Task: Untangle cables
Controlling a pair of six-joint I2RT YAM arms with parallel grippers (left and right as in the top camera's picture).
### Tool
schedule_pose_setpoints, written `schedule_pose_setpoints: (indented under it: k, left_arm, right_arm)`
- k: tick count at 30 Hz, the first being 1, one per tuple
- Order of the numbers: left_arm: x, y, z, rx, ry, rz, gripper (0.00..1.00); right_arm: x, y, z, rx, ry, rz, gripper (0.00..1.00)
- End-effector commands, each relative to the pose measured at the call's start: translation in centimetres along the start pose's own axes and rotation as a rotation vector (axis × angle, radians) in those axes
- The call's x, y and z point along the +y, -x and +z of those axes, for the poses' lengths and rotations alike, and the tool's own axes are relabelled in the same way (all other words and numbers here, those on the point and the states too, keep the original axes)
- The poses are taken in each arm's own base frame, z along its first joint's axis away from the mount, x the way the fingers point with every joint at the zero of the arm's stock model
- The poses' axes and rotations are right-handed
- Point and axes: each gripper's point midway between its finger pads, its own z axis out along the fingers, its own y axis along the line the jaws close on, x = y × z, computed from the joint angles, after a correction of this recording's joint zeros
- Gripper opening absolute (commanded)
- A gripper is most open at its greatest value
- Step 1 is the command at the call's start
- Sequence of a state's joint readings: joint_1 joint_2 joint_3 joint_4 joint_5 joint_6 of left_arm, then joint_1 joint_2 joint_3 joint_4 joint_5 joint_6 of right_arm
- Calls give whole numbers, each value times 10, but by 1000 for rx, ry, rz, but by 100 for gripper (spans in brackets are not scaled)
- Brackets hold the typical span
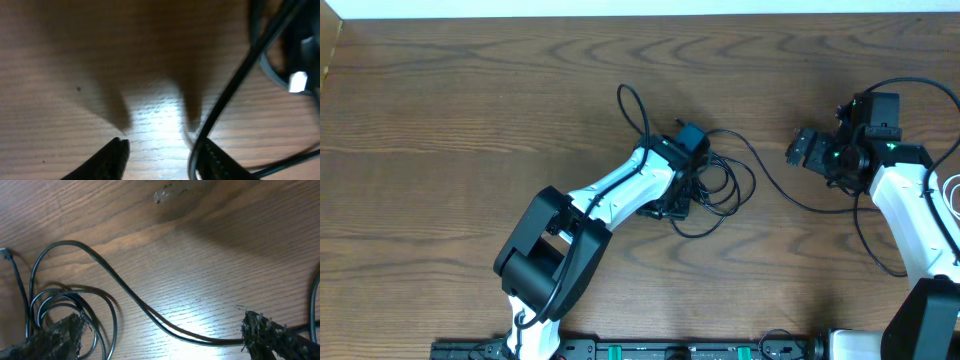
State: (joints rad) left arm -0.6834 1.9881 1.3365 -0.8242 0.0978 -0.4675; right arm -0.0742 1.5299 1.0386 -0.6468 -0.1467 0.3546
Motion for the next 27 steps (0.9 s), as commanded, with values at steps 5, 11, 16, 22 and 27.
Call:
schedule_pose_setpoints:
  k: [5, 11, 16, 22, 27]
  left_arm:
    - [10, -3, 2, 14, 33, -39, 7]
    - [41, 40, -79, -166, 41, -82, 7]
    - [74, 56, -171, -401, -57, -192, 7]
    - [102, 45, -272, -703, -164, -261, 7]
    - [105, 37, -339, -937, -254, -266, 7]
  right_arm:
    - [2, -1, -1, 2, 7, -8, 99]
    - [2, -1, -1, 2, 7, -8, 99]
    - [2, -1, -1, 2, 7, -8, 99]
    - [2, -1, -1, 0, 8, -8, 99]
    - [3, 0, -1, -5, 11, 2, 99]
